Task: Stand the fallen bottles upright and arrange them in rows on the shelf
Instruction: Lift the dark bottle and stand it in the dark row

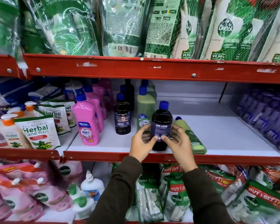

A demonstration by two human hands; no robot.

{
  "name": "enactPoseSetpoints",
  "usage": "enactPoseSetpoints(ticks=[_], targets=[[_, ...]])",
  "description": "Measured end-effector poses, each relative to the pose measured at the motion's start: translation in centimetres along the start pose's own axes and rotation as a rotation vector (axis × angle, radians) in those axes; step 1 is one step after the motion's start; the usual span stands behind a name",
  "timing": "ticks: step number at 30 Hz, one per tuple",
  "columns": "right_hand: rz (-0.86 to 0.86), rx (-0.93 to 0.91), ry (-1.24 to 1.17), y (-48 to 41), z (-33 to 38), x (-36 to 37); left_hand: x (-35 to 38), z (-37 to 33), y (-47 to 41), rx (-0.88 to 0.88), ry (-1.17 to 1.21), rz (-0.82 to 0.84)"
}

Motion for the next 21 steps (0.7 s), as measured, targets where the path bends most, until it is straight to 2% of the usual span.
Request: enactPoseSetpoints(ticks=[6, 10, 16, 21], targets=[[0.076, -0.086, -0.069, 1.2, 0.3, 8.1, -7.0, 0.8, 1.2, 0.003, 0.036, -0.2], [0.091, -0.082, -0.085, 1.0, 0.3, 12.3, -10.3, 1.3, 0.8, 0.005, -0.015, -0.25], [0.084, -0.079, -0.065, 0.6, -0.2, 14.0, -11.4, 2.0, 0.6, 0.007, -0.057, -0.242], [0.094, -0.079, -0.059, 0.0, -0.5, 14.2, -11.5, 1.6, 0.5, 0.046, -0.077, -0.303]])
Point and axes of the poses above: each hand's wrist, its own y-axis away from the middle knuckle, its own x-axis out of the palm, z = x × y, the point moved 1 cm from there along -y, towards the middle knuckle, and after that the axes turned 9 degrees about x, right-handed, at the moved point
